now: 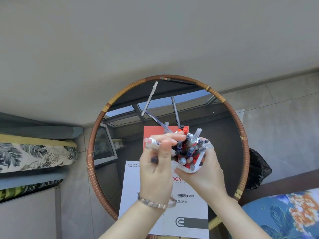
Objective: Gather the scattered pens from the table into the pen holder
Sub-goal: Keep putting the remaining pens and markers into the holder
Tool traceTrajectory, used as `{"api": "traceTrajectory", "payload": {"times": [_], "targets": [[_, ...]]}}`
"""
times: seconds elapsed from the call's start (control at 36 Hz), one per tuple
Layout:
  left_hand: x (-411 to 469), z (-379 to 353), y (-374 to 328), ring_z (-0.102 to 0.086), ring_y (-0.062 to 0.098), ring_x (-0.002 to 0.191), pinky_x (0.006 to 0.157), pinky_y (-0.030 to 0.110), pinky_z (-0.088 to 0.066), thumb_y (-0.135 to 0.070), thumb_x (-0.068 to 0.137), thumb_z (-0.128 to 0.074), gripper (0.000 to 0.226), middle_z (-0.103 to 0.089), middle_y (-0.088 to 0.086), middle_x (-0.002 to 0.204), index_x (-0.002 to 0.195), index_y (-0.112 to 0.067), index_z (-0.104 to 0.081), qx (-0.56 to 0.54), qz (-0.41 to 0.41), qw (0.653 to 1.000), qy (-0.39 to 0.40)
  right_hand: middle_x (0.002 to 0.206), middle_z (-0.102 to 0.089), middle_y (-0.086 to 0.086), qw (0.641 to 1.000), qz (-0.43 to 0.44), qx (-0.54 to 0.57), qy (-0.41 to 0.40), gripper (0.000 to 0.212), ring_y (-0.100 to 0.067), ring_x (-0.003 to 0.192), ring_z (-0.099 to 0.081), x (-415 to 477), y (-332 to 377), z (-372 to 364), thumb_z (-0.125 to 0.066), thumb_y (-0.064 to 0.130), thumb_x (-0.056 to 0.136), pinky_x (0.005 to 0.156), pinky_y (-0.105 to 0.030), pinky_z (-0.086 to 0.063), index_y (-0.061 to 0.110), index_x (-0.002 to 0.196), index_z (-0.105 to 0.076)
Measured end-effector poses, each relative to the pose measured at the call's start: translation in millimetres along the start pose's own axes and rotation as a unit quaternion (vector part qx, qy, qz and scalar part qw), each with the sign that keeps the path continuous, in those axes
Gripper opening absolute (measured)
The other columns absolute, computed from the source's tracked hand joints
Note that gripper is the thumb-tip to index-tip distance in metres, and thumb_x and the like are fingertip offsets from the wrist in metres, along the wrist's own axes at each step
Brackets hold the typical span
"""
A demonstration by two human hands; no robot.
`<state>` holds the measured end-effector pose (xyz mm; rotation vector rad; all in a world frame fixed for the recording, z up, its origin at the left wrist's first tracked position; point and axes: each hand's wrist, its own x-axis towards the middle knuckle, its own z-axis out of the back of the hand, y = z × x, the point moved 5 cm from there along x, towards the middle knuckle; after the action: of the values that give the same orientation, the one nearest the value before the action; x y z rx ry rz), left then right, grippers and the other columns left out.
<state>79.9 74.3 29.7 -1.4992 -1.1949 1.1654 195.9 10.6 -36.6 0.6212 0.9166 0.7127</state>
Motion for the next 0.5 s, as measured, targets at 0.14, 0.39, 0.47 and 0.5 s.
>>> {"api": "traceTrajectory", "payload": {"times": [0.14,0.39,0.47,0.5], "targets": [[-2,0,3,-0.061,0.019,0.111,0.094,0.032,-0.051,-0.046,0.084,-0.054,0.031,-0.071,0.001,0.100,0.089,-0.018,-0.063,-0.023,0.007,1.000,0.019,0.102,-0.060,0.022,1.000,0.021,0.008,-0.008,0.064,-0.004,0.089,-0.065,0,6,0,-0.086,0.034,0.060,0.078,-0.034,-0.056,0.058,0.099,-0.040],[17,7,17,-0.032,-0.006,0.132,0.107,0.017,-0.035,-0.004,0.085,-0.059,0.047,-0.035,-0.035,0.133,0.109,-0.044,-0.051,0.205,0.021,0.974,0.095,0.109,-0.057,0.022,0.997,0.017,-0.058,0.045,0.071,-0.009,0.100,-0.062,-7,2,-6,-0.082,0.027,0.058,0.082,-0.041,-0.055,0.054,0.105,-0.037],[16,14,0,-0.057,-0.002,0.110,0.092,0.015,-0.047,-0.001,0.083,-0.061,0.058,-0.059,-0.027,0.114,0.124,-0.036,-0.043,0.224,-0.092,0.963,0.120,0.106,-0.058,0.022,0.998,0.005,-0.056,0.042,0.069,-0.008,0.096,-0.062,-9,-5,-4,-0.083,0.026,0.059,0.079,-0.037,-0.054,0.047,0.109,-0.040],[16,15,-2,-0.059,0.000,0.105,0.090,0.018,-0.050,-0.002,0.083,-0.060,0.055,-0.062,-0.019,0.109,0.126,-0.031,-0.042,0.248,-0.130,0.950,0.140,0.107,-0.060,0.019,0.998,-0.002,-0.051,0.040,0.069,-0.009,0.095,-0.063,-10,-8,-4,-0.083,0.025,0.058,0.079,-0.037,-0.054,0.045,0.111,-0.041]]}}
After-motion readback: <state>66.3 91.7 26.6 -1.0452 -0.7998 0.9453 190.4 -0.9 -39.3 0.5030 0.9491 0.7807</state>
